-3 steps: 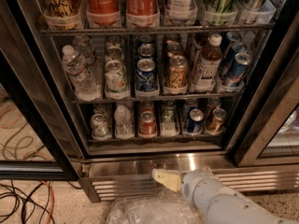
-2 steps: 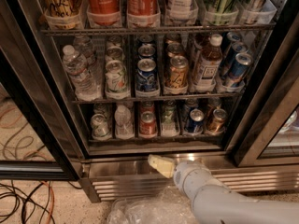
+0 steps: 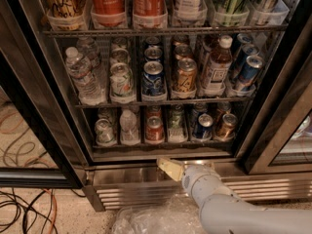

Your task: Pick pepsi can from bottom shelf of fridge

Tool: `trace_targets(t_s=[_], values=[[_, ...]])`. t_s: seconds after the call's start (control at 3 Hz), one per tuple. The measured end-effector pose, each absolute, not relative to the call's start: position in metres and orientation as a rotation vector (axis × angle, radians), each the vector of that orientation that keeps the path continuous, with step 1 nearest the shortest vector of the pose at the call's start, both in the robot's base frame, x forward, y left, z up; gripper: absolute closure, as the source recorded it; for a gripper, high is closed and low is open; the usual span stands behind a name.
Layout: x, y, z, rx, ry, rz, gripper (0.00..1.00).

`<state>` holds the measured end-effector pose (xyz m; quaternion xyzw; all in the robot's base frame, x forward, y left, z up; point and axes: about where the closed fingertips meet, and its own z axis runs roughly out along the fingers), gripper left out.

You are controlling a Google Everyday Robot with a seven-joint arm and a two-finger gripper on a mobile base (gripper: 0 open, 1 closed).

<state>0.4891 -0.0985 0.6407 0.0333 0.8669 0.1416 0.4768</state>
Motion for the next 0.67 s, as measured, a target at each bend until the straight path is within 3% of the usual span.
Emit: trace_targets(t_s=[0.33, 0.67], values=[[0.500, -0.104, 0.629, 0.134, 2.042, 0.385, 0.00], [0.522, -0.143, 0.620, 0.278, 1.897, 0.422, 0.00]])
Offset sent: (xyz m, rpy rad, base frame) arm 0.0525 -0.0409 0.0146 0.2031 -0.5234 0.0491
